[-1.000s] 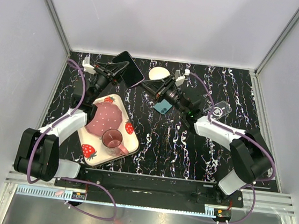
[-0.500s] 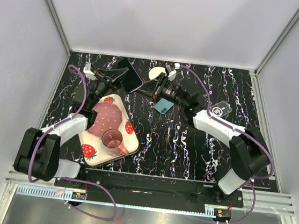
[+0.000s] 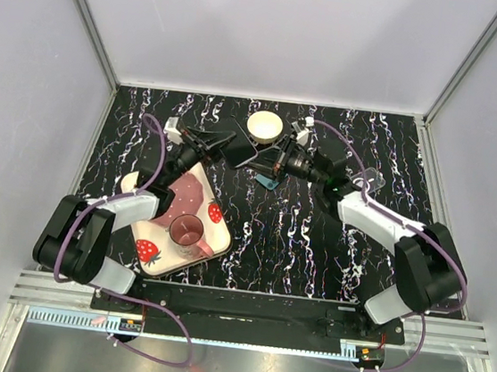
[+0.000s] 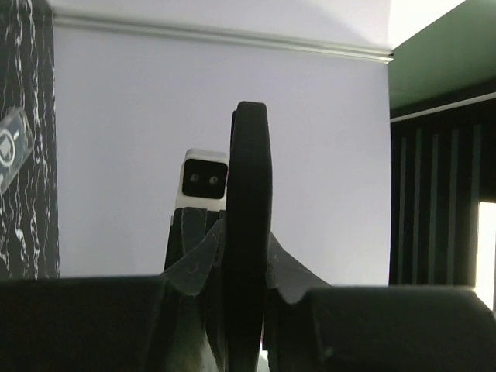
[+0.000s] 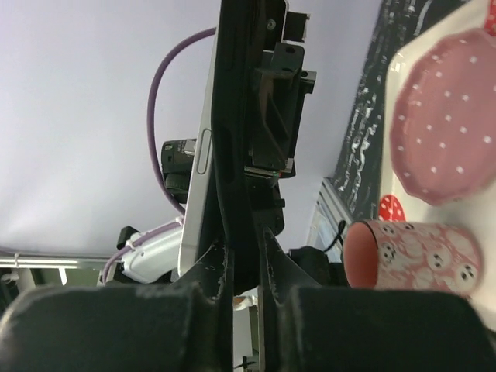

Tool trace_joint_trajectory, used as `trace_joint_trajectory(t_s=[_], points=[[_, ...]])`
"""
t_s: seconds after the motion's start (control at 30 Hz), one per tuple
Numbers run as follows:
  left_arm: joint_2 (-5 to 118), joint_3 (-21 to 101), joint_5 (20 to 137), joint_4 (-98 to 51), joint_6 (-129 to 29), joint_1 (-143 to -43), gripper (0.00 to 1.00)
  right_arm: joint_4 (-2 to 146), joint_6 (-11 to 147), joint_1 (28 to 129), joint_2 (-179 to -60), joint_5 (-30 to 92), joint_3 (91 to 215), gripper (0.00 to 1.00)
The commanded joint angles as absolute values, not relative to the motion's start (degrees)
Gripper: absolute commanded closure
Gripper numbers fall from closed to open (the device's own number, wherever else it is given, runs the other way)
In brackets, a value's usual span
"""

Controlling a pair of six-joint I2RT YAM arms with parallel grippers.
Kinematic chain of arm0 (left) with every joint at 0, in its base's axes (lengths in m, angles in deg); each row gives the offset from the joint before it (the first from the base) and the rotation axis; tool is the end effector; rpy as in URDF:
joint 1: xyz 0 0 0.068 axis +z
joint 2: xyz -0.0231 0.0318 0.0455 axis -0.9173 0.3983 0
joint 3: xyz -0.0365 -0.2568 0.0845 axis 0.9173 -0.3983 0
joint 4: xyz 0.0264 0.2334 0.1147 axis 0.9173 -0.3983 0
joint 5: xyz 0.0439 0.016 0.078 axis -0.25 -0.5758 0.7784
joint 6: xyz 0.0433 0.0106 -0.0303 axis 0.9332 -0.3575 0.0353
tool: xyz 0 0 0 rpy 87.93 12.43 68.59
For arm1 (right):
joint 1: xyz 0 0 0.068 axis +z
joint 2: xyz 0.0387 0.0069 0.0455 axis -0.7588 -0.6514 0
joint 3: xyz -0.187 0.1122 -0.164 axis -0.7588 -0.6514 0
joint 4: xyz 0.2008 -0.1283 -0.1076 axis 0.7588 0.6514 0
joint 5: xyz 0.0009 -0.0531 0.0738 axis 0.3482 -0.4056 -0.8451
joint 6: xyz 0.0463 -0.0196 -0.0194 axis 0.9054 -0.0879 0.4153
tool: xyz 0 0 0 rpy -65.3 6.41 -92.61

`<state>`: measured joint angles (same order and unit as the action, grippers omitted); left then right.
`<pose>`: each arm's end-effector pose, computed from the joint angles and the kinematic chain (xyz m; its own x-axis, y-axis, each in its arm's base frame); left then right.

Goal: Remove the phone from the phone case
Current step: Remove the phone case from the phone.

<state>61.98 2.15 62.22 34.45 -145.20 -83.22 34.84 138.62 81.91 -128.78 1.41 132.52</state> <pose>0.2759 -0.0983 0.2623 -0.6851 -0.7052 0.1827 0.0307 -0.2785 -0.9599 0.2906 0.2112 0.2873 -0.9140 0.3335 -0.2309 -0.2229 0.0628 0.9728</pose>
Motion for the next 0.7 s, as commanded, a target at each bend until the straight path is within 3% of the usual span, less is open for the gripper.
trace_joint_trajectory(t_s=[0.0, 0.07, 0.1, 0.17, 0.2, 0.33, 0.53, 0.67], points=[[63.2, 5.6, 47.1, 69.9, -148.6, -90.5, 0.86, 45.6, 133.3, 78.9, -124.4, 6.9, 131.5, 1.00], [64.5, 5.7, 47.0, 69.9, -146.7, -92.9, 0.73, 48.2, 130.6, 78.9, -122.6, 8.6, 131.5, 1.00], [65.5, 5.6, 47.0, 69.9, -146.5, -93.1, 0.60, 52.8, 129.2, 78.9, -120.6, 9.6, 131.9, 1.00], [66.4, 5.7, 45.7, 69.9, -146.0, -93.0, 0.51, 58.8, 123.6, 78.9, -116.6, 14.4, 132.7, 1.00], [67.3, 5.9, 45.2, 69.9, -145.8, -92.7, 0.42, 65.7, 121.3, 78.9, -115.2, 16.4, 133.8, 1.00], [69.7, 9.0, 42.6, 69.7, -146.1, -91.4, 0.18, 76.8, 111.9, 78.9, -107.7, 25.7, 134.4, 1.00], [70.7, 11.3, 39.2, 63.2, -142.3, -91.2, 0.03, 87.3, 105.3, 78.9, -99.7, 35.1, 134.6, 1.00], [68.6, 11.9, 37.0, 47.0, -135.2, -91.0, 0.02, 93.4, 100.0, 78.8, -97.8, 41.8, 136.9, 1.00]])
